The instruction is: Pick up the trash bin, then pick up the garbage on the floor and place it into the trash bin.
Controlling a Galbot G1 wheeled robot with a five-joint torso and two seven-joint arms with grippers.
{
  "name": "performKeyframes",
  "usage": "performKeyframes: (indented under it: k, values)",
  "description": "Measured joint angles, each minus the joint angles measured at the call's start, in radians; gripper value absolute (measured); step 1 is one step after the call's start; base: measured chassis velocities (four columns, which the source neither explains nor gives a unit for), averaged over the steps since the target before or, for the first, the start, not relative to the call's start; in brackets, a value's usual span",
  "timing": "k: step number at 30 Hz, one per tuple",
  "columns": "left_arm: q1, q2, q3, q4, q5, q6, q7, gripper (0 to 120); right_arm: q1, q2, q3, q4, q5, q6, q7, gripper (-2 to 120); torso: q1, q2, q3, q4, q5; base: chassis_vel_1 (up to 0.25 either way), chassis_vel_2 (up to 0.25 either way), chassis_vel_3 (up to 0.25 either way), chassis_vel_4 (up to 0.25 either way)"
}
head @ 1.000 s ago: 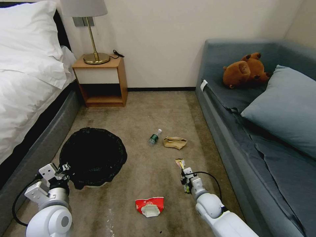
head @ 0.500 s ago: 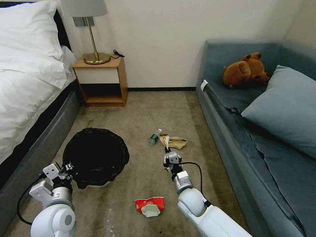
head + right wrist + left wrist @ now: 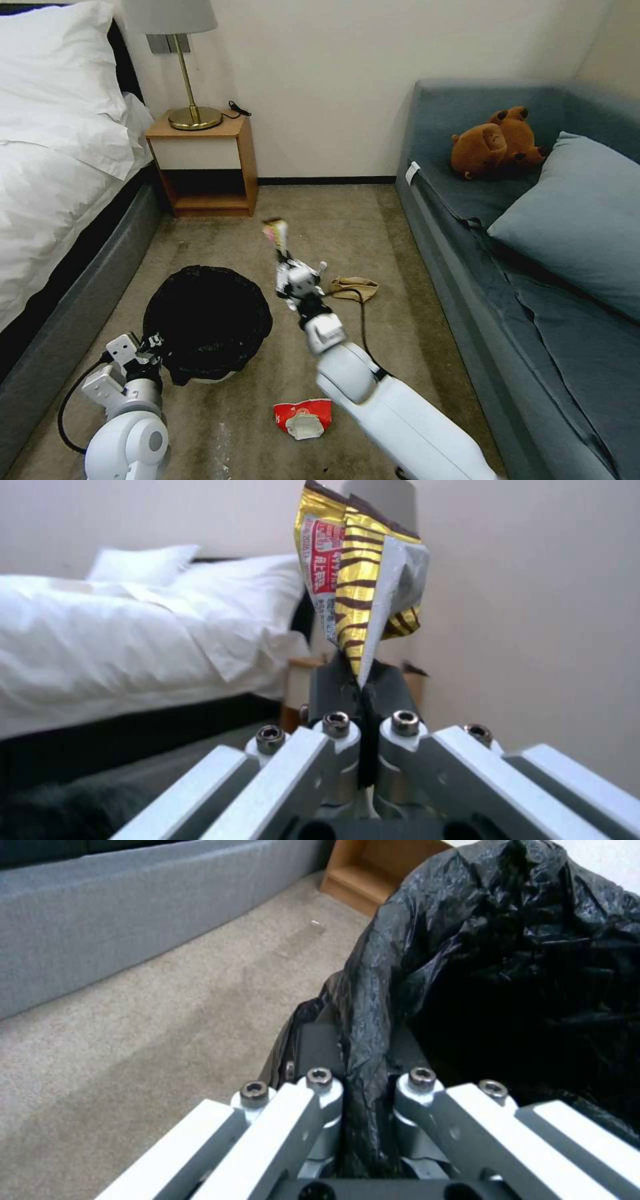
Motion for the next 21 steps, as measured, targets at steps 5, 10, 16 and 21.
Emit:
performKeyframes:
  k: [5,10,16,21]
  values:
    - [-0.007,-0.002,-0.004,0.000,0.002,0.003,-0.002,4,0.091,0.033,-0.078,-0.022,0.045,-0.009,0.026,0,0.000,0.000,0.000,0.0001,0.0000,0.000,0.000,0.000,0.000]
    - [-0.018,-0.004,-0.012,-0.001,0.005,0.014,-0.006,4,0.164,0.075,-0.154,-0.044,0.079,-0.026,0.039,0,0.000,0.000,0.000,0.0001,0.0000,0.000,0.000,0.000,0.000]
    - [-0.019,-0.010,-0.013,-0.010,0.013,0.019,-0.009,4,0.190,0.156,-0.256,-0.126,0.064,-0.024,0.051,0,0.000,0.000,0.000,0.0000,-0.0001,0.000,0.000,0.000,0.000]
    - [-0.019,-0.015,-0.007,-0.011,0.018,0.020,-0.010,4,0.181,0.198,-0.275,-0.179,0.026,-0.006,0.047,0,0.000,0.000,0.000,0.0000,0.0001,0.000,0.000,0.000,0.000]
